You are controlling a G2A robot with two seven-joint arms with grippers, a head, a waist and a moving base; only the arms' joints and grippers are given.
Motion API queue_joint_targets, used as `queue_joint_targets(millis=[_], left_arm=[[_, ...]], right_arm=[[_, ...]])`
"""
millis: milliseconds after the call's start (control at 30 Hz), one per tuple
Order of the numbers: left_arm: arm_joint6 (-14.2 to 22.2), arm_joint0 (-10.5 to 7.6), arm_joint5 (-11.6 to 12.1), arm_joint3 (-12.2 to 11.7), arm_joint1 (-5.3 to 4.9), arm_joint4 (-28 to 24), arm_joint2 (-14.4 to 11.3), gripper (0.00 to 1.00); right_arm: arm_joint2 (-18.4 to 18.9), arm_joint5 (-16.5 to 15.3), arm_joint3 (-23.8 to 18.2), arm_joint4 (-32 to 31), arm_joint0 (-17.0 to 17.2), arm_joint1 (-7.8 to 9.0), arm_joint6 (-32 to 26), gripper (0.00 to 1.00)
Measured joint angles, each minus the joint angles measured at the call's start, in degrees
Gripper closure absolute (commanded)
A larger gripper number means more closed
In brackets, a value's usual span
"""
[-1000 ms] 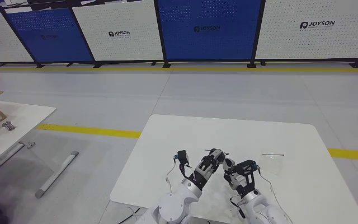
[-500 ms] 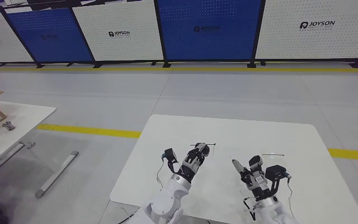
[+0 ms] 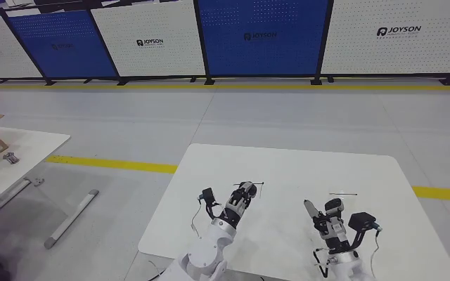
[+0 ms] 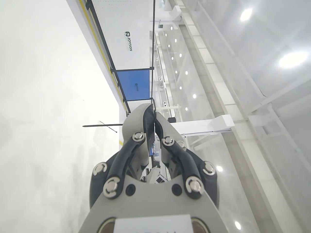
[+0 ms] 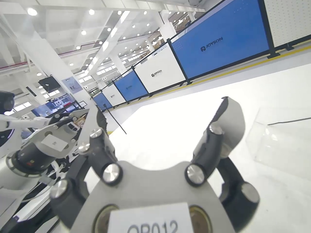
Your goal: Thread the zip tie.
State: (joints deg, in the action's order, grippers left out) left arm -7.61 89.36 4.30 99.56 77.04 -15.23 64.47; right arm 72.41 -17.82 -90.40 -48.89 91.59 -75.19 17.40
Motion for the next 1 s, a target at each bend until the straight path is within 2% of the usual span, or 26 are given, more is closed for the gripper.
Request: queue_joint_targets(millis=[100,200,433,533,667,800,1000], left_arm=[[-1.6,0.14,0.7,0.0,0.04,0.9,0.3,1.00],[-3.1,0.78,1.7,0.1,0.01,1.0,1.2,1.00],[-7.2,1.56,3.6,-0.7,0.01,4.5,2.6,1.00],[-10.7,1.29,4.1,-1.8,0.23,8.0,2.1,1.00],[-16.2,-0.12,4.0,-4.2,0.85,12.6,0.1,1.00],[-20.3,-1.20,4.4,-6.0,1.44,14.7,-1.3,1.00],[-20.3,-1.24,4.5,-6.1,1.49,14.3,-1.5,1.00]], right_arm=[[0.9,-0.4,-0.2,3.6,-0.1,-0.03,-1.2,0.00],[3.4,-1.7,-0.9,9.2,0.4,0.24,-2.5,0.00],[8.4,-1.7,-3.3,20.2,2.5,1.12,-2.9,0.00],[9.7,-1.7,-2.7,24.6,2.5,1.25,-2.8,0.00],[11.0,-1.7,-1.5,31.1,1.8,1.18,-3.0,0.00],[11.8,-1.7,-0.5,34.0,1.5,0.99,-1.1,0.00],[11.7,-1.7,-0.6,33.9,1.5,1.00,-1.2,0.00]])
